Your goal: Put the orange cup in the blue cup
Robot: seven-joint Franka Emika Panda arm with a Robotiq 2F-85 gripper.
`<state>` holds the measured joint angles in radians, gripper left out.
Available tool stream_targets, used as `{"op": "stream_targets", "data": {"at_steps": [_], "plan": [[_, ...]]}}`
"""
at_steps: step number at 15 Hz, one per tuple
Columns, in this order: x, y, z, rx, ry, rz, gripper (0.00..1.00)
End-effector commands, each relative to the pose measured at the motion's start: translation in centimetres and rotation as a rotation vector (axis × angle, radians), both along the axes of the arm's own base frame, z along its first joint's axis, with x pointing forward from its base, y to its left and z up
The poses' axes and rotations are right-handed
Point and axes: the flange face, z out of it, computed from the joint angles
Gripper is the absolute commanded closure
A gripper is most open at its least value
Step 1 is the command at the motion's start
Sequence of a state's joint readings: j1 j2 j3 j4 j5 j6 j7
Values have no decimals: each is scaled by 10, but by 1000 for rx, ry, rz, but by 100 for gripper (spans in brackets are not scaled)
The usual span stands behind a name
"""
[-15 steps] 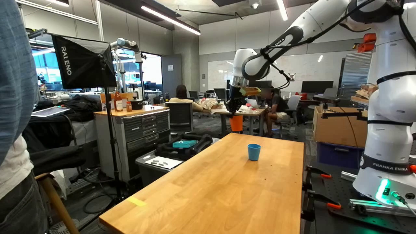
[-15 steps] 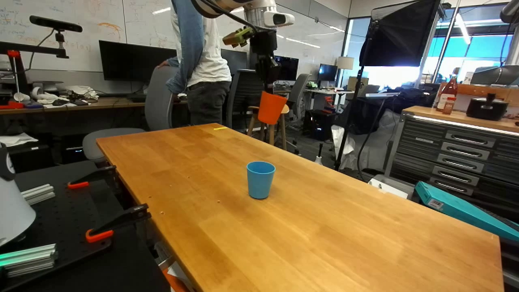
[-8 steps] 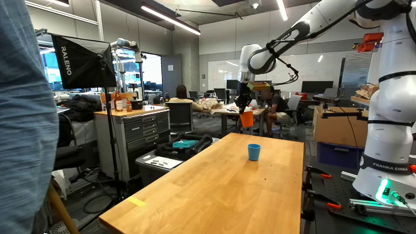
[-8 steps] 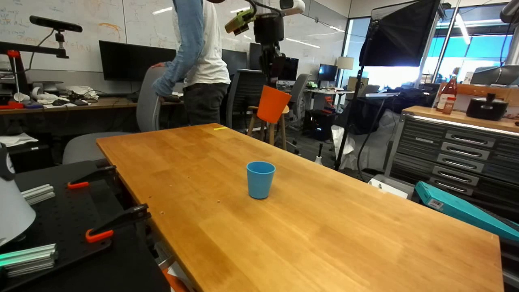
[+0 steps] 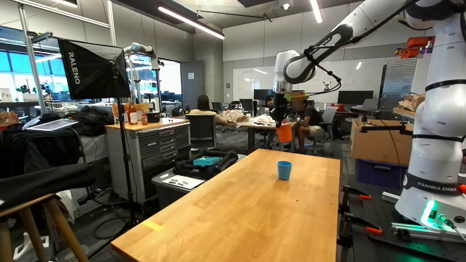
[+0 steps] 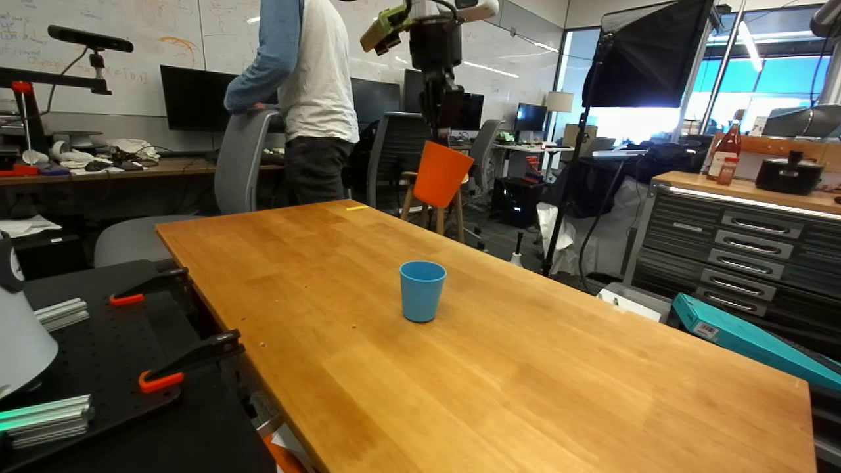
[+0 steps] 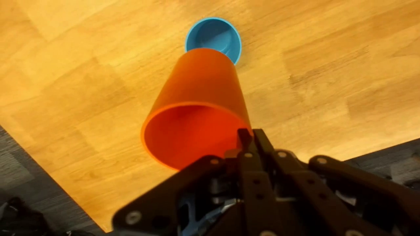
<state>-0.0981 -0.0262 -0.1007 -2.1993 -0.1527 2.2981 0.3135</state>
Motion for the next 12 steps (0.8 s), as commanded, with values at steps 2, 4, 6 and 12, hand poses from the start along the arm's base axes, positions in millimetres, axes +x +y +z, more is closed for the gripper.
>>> {"op": "stream_targets", "data": {"at_steps": [2, 4, 6, 12], "plan": [[-11, -9, -6, -14, -2, 30, 99], [-14, -7, -14, -11, 2, 40, 99], [-16, -5, -23, -8, 1, 53, 99], [-10, -1, -48, -13, -39, 75, 99]]}}
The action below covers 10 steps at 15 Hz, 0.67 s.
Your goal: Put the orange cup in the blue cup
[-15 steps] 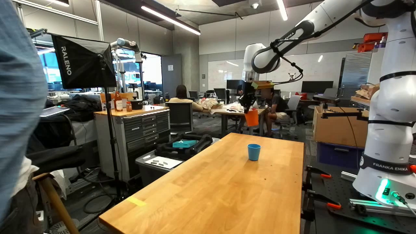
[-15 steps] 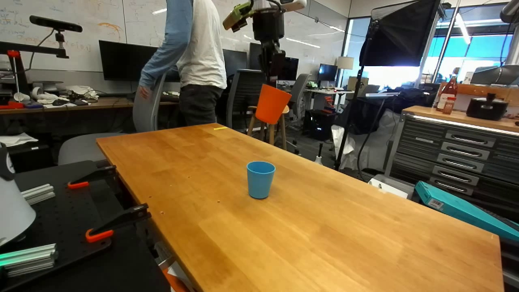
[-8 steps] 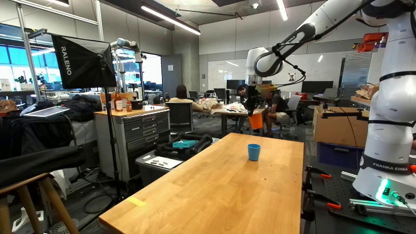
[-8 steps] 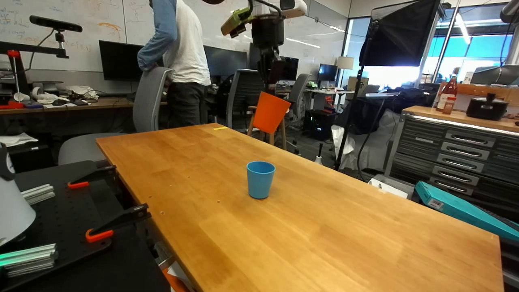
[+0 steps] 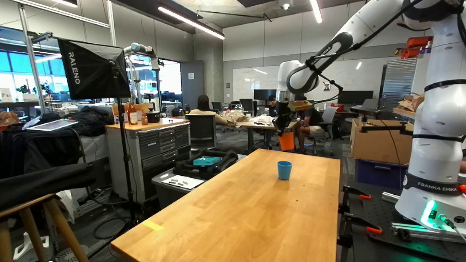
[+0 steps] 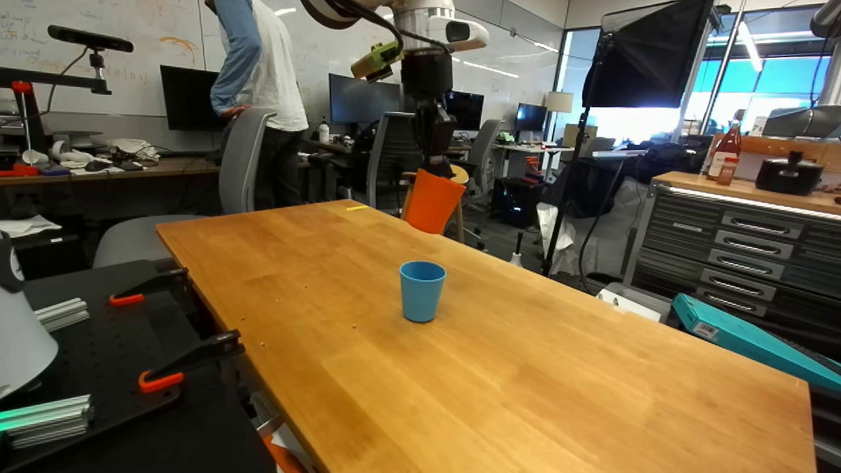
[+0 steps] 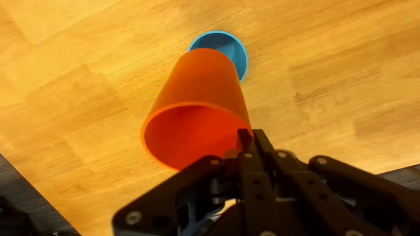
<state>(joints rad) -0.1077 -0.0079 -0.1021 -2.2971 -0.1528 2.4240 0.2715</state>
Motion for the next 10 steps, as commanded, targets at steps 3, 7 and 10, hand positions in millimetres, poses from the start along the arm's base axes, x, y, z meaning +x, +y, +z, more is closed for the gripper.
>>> {"op": "stream_targets", "data": {"at_steps": [3, 7, 10], "plan": [[11, 5, -18, -11, -56, 40, 99], [14, 9, -37, -11, -53, 54, 99], [15, 11, -49, -6, -43, 56, 99]]}}
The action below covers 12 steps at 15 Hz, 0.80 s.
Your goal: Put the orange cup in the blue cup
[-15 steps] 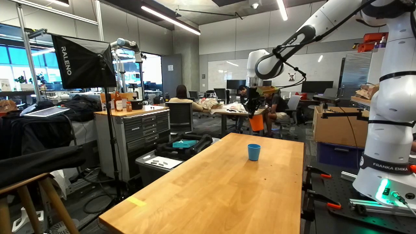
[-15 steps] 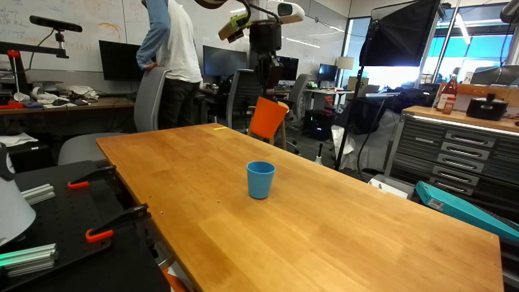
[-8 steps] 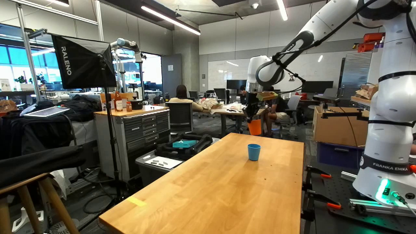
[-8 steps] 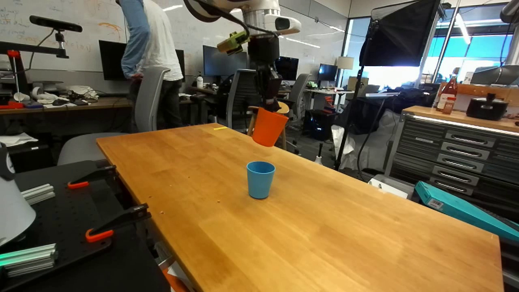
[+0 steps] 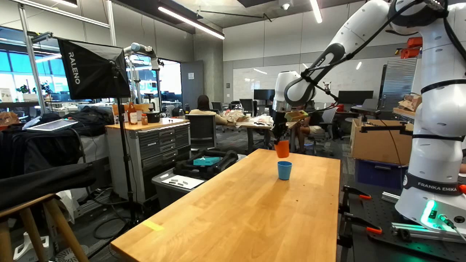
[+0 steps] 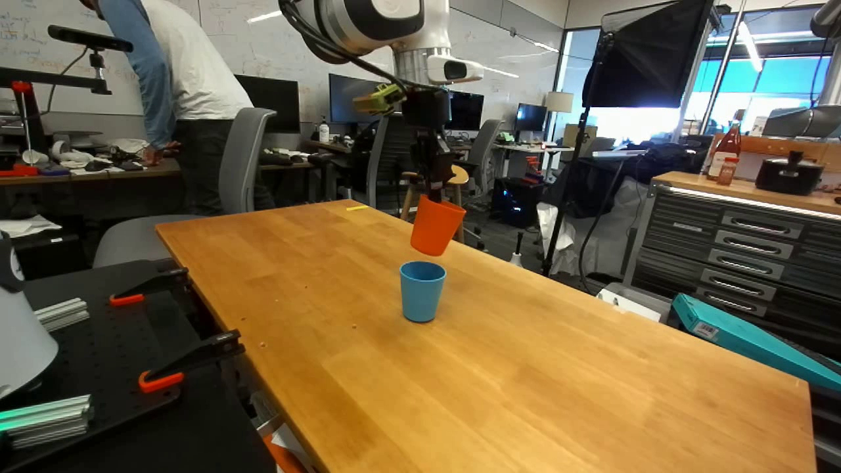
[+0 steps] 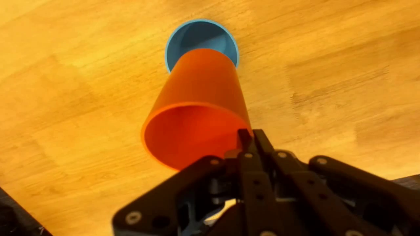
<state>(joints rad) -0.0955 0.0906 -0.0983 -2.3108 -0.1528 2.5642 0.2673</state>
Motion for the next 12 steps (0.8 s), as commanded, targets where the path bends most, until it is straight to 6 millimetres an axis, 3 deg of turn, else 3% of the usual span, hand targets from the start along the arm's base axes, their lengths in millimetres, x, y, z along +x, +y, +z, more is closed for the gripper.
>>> {"op": "stream_targets", "data": {"at_steps": [1, 12], "plan": [[4, 2, -8, -6, -17, 22, 99], [5, 5, -22, -6, -1, 31, 99]]}}
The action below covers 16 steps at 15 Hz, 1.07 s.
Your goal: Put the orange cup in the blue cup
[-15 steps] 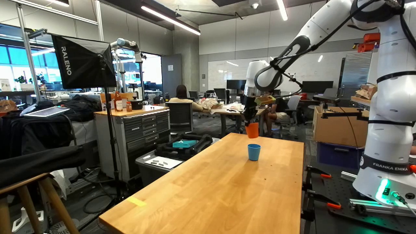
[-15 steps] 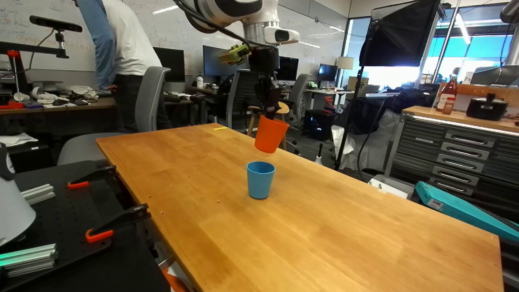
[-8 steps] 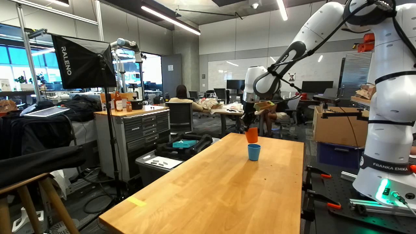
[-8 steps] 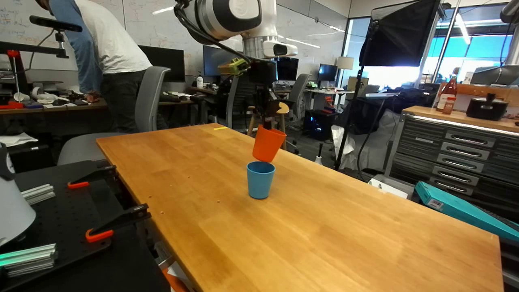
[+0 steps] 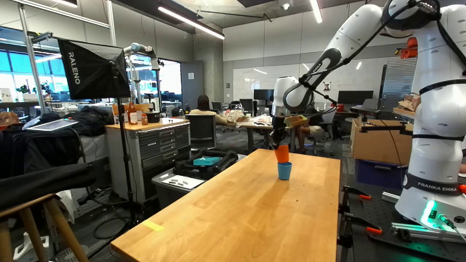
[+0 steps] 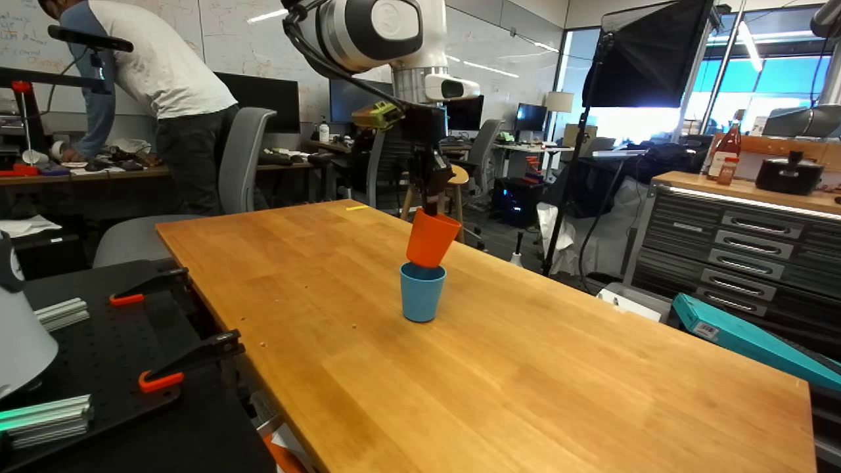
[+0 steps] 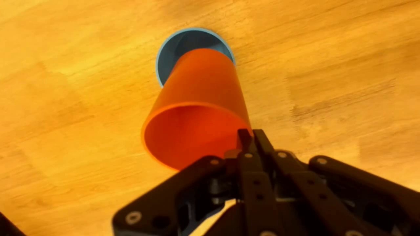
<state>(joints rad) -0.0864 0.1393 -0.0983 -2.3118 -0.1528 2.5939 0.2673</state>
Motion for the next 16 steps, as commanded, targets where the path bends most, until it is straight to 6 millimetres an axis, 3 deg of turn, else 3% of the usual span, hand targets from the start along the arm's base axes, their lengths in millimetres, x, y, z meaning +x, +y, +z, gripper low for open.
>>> {"op": "stream_targets", "data": {"at_steps": [1, 5, 7, 13, 16], "plan": [[3, 0, 2, -8, -22, 17, 99], [3, -4, 1, -11, -22, 10, 97], [3, -4, 2, -8, -22, 10, 69], [4, -3, 6, -1, -24, 4, 24], [5, 7, 15, 28, -13, 3, 3]]}}
